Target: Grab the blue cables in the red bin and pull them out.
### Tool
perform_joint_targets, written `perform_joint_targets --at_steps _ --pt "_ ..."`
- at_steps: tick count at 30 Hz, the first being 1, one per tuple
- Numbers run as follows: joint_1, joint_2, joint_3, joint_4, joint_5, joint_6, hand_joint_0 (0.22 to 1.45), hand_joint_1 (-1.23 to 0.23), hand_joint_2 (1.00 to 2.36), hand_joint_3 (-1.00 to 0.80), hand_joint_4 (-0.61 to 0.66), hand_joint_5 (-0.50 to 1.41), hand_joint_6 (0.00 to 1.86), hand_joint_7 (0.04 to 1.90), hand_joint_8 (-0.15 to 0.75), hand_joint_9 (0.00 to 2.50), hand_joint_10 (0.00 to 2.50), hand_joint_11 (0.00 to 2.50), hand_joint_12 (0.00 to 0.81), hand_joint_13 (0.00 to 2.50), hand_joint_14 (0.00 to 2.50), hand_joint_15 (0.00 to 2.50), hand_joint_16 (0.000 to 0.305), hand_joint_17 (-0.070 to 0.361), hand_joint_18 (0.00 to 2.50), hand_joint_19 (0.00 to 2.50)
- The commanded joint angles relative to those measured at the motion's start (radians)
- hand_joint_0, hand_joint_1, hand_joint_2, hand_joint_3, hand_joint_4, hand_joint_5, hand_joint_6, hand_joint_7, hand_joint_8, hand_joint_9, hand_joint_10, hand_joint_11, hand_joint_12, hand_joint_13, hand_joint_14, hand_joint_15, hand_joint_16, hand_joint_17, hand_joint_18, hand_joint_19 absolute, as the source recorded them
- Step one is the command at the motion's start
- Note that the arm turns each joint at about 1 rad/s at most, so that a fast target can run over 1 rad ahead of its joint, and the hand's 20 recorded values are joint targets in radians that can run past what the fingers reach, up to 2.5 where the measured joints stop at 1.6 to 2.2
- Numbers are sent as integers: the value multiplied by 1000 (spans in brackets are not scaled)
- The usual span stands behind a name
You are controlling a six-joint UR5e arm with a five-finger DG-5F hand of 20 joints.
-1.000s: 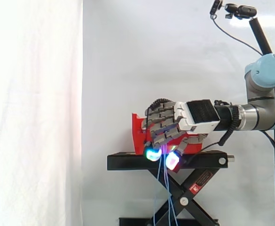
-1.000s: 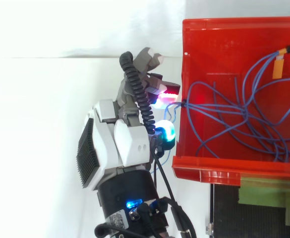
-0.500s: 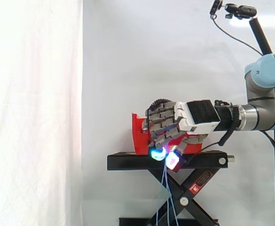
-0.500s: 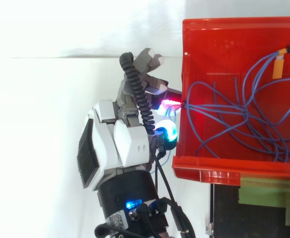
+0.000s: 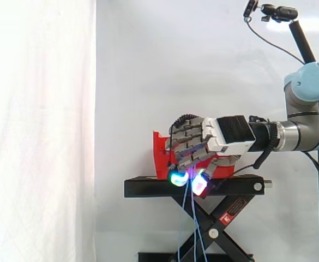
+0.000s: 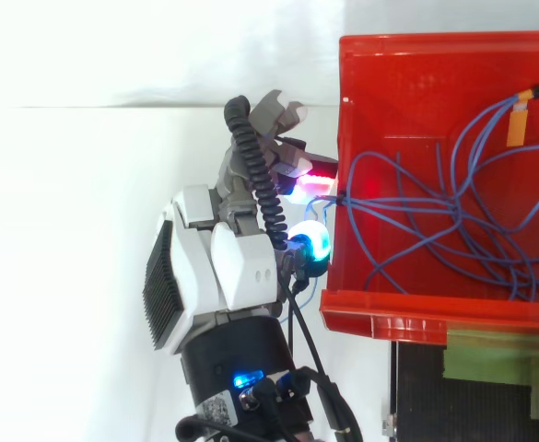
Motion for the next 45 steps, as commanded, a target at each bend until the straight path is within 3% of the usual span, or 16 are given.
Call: perform_joint_targets --at_steps 1,13,18,23,33,36,37,39,45 --pt "0 0 0 -1 0 0 794 -970 1000 -1000 70 864 7 743 238 883 21 1174 343 673 22 559 43 97 475 405" --pt "0 -1 0 -6 -3 0 794 -966 1000 -1000 78 848 9 713 241 880 21 1161 344 672 22 559 43 97 472 406" --pt "-2 -1 0 -6 -3 0 800 -968 1000 -1000 52 924 0 848 239 896 22 1170 345 679 21 553 43 97 478 395" --pt "-2 -1 0 -9 -3 -8 805 -969 1000 -1000 41 900 250 793 239 906 23 1175 343 685 21 556 43 96 487 402" --pt "-2 -1 -14 0 -3 -10 827 -962 1000 -1000 36 898 300 777 231 917 22 1189 339 695 22 551 42 95 493 392" --pt "-2 0 -14 0 -3 -10 829 -962 1000 -1000 35 904 236 794 233 918 22 1184 338 695 22 560 42 95 493 396" --pt "-2 0 -14 0 -3 -10 827 -961 1000 -1000 41 926 50 848 233 918 21 1185 337 694 22 556 42 95 493 396" --pt "-2 -1 -14 0 -3 -10 819 -962 1000 -1000 52 924 0 848 233 913 21 1181 339 693 20 560 42 95 493 402" --pt "-2 0 -14 0 -3 -10 809 -959 1000 -1000 65 882 7 767 234 900 22 1174 340 689 20 557 43 96 485 402"
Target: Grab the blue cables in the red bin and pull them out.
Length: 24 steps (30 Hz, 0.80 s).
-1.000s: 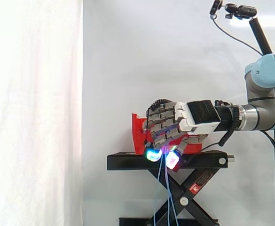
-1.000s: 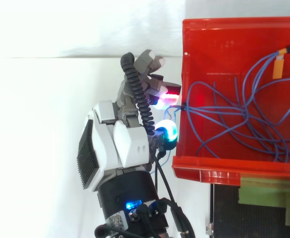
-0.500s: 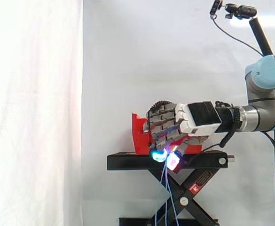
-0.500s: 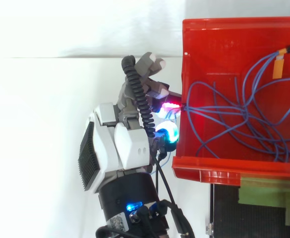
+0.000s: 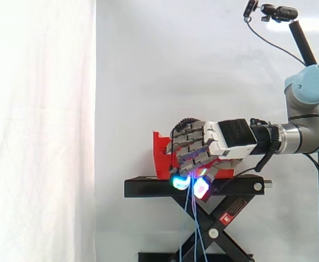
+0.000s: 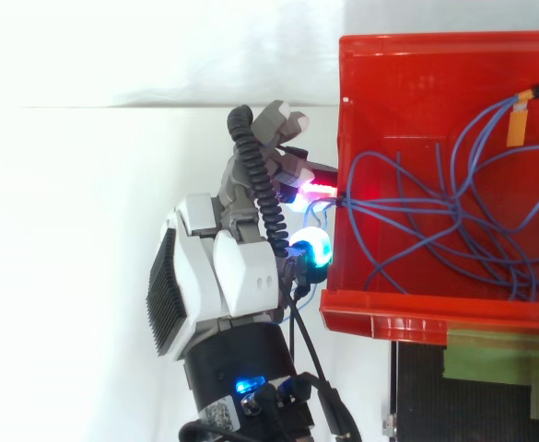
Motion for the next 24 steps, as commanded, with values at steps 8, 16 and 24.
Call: perform_joint_targets --at_steps 8,16,24 --pt "0 1 0 -3 0 0 809 -959 1000 -1000 65 874 6 751 233 897 21 1174 339 683 22 559 43 96 482 403" --pt "0 -1 0 -1 0 0 811 -957 1000 -1000 47 916 3 819 234 909 21 1181 340 686 22 556 43 96 487 403" --pt "0 -1 0 0 0 0 848 -891 1000 -1000 30 885 414 741 225 931 21 1190 333 701 20 551 41 93 498 400"
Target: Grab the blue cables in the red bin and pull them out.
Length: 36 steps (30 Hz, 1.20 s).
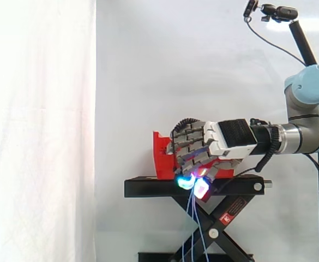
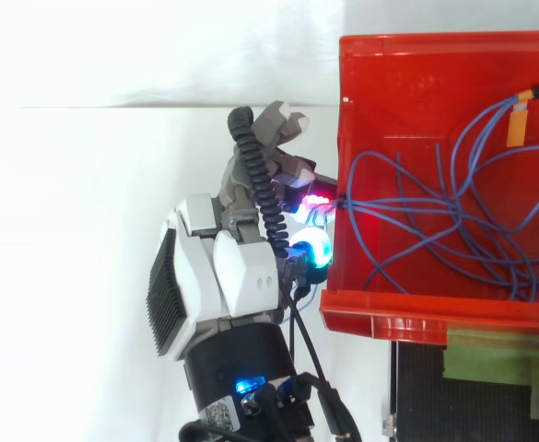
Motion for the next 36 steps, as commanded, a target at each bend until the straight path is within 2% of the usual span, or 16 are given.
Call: perform_joint_targets --at_steps 1,7,13,14,15,18,24,36 --pt "0 -1 0 -1 0 0 853 -875 1000 -1000 26 884 439 740 225 931 21 1190 332 703 20 552 41 93 500 400" --pt "0 -1 0 -2 0 0 881 -847 1000 -1000 14 867 548 709 220 941 22 1197 327 711 20 547 40 91 506 397" --pt "0 1 0 -4 0 0 887 -839 1000 -1000 21 864 563 694 225 944 22 1189 325 710 22 550 40 90 506 396" --pt "0 -1 0 -4 0 0 883 -841 1000 -1000 22 873 455 724 224 941 22 1192 326 710 20 550 40 90 506 397" --pt "0 -1 0 -5 0 0 864 -856 1000 -1000 29 897 246 787 226 935 21 1201 328 708 22 557 40 91 503 406" --pt "0 1 0 -7 0 0 829 -875 1000 -1000 50 919 0 849 231 920 22 1187 335 695 22 559 41 93 490 418" --pt "0 -1 0 -7 0 0 806 -891 1000 -1000 74 849 8 727 233 908 22 1182 337 687 22 564 42 95 479 413" --pt "0 -1 0 -11 0 -8 799 -893 1000 -1000 90 799 12 638 235 900 24 1174 339 685 22 558 43 96 476 412"
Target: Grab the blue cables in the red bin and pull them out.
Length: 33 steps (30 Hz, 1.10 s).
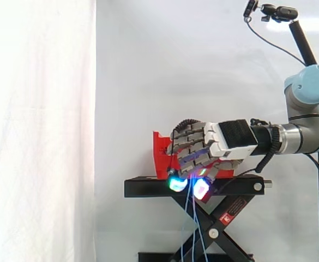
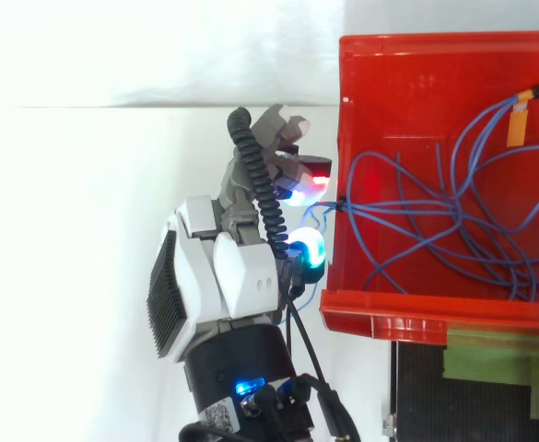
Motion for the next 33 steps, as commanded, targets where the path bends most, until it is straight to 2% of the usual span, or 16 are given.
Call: perform_joint_targets --at_steps 1,8,14,17,21,27,33 --pt "0 1 1 -1 0 -3 799 -893 1000 -1000 89 799 11 634 234 900 25 1173 340 685 20 563 43 96 476 411" --pt "0 1 0 -1 0 -4 807 -902 1000 -1000 65 826 11 672 234 903 21 1180 340 692 20 559 43 96 479 411" --pt "0 1 0 -1 0 -4 820 -897 1000 -1000 28 939 7 864 226 924 21 1194 336 702 20 555 42 95 495 406" --pt "0 1 0 -7 0 -7 838 -882 1000 -1000 12 901 287 785 223 937 21 1195 331 709 20 560 41 93 500 404" --pt "0 1 0 -13 0 -10 874 -845 1000 -1000 5 888 496 728 216 952 22 1198 326 719 20 553 40 91 509 400" --pt "0 1 0 -15 0 -12 896 -815 1000 -1000 -1 871 568 729 222 967 21 1197 327 734 20 549 40 89 522 388" --pt "0 -1 0 -50 3 -23 910 -787 1000 -1000 4 854 660 701 224 968 21 1196 327 737 20 546 40 89 525 388"
